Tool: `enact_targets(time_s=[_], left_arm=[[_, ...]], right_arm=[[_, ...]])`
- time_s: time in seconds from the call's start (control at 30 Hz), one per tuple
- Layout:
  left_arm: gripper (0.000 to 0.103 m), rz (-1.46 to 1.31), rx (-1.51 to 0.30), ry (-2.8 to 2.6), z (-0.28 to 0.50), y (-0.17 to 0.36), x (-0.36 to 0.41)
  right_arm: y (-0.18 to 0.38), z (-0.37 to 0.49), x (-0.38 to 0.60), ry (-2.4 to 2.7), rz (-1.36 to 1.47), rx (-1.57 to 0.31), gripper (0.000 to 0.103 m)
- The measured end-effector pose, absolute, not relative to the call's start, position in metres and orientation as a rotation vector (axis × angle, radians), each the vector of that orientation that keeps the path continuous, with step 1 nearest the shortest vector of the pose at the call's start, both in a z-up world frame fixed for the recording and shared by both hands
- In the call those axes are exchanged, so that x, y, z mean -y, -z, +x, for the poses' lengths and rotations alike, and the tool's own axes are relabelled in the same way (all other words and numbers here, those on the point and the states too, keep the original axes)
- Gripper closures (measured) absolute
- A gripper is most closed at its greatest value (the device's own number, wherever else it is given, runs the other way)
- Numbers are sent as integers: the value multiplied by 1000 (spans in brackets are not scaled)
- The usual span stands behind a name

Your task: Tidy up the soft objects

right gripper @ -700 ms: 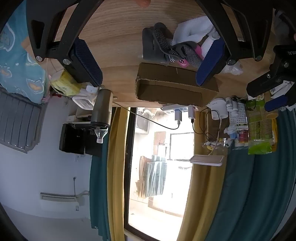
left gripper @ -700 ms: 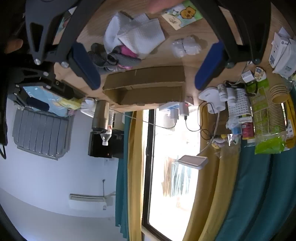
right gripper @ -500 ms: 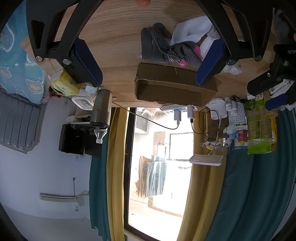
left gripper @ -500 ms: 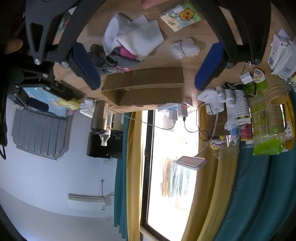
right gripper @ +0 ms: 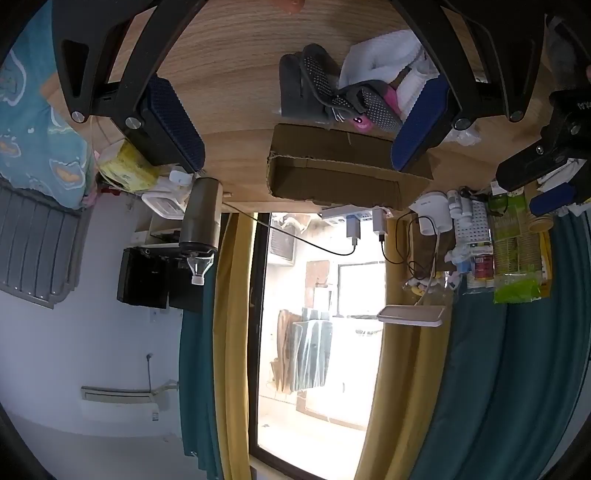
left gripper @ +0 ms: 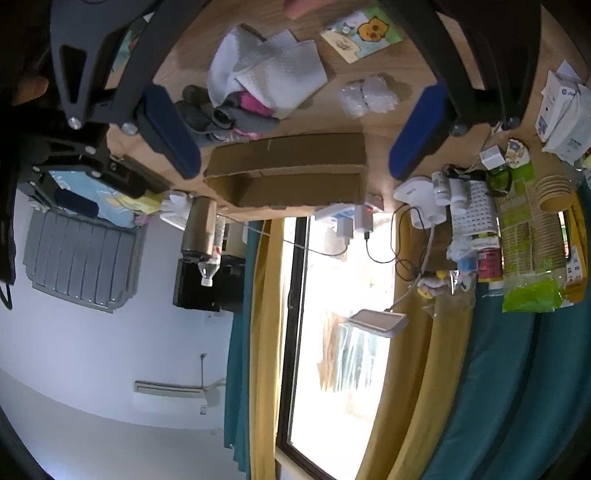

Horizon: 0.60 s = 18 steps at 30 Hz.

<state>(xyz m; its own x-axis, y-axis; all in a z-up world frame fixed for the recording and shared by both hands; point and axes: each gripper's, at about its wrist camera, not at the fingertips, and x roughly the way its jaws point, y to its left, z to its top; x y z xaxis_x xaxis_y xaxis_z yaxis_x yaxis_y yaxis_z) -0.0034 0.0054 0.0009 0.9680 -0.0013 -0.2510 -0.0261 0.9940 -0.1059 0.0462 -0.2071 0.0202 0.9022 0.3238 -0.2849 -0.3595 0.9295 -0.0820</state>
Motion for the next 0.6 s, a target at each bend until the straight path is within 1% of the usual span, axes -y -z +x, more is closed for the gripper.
enact_targets(time_s=[0.6], left_arm=[[0,-120,-255,-15,-9,-1,-9]], right_arm=[[-22,44,203,-362,-127,-269,0]])
